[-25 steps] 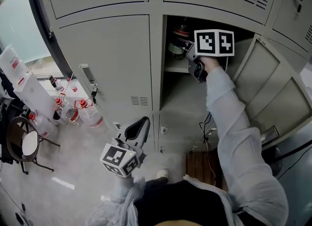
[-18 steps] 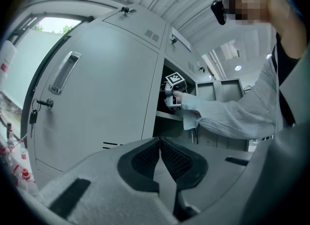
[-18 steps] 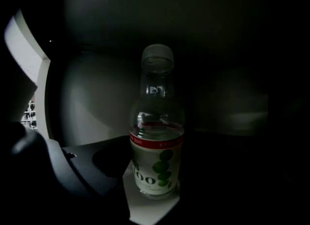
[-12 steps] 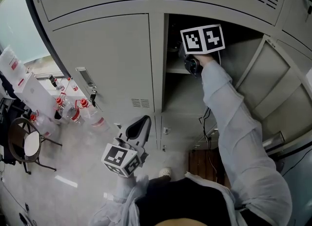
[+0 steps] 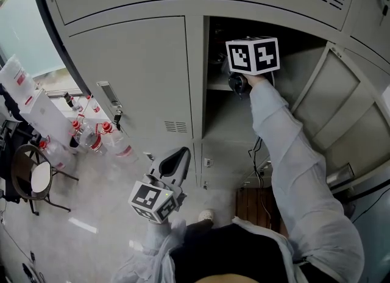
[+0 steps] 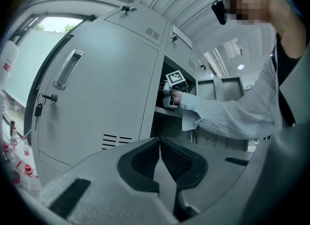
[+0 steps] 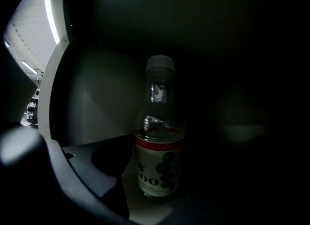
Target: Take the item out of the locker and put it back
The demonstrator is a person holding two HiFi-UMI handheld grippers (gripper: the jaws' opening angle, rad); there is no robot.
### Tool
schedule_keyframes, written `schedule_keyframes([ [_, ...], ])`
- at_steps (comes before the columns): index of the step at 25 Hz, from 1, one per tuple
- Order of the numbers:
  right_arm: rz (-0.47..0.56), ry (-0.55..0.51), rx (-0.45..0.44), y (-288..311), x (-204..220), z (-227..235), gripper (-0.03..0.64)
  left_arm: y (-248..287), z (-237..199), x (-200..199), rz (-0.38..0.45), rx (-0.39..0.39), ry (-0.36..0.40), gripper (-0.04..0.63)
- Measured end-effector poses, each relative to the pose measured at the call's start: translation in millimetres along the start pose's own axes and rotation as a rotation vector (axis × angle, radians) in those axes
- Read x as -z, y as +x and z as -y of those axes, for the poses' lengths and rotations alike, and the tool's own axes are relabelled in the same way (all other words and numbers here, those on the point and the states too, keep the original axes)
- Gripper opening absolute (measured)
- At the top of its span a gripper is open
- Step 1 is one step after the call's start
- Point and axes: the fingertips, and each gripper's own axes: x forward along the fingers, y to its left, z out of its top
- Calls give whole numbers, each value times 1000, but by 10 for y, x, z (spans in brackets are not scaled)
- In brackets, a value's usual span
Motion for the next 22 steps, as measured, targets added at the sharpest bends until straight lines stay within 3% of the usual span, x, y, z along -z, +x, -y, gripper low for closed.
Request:
schedule_keyframes([
  [11,74,-44,18,-348,-143,-160,416,-232,235,1,7,-9,8,14],
  [16,100,-122,89,-640,-150,-187,419,-381,379,15,7,-9,10,14],
  [22,115,-89,114,-1046,-44,-277,419,-541,607,39,0,6,14,15],
])
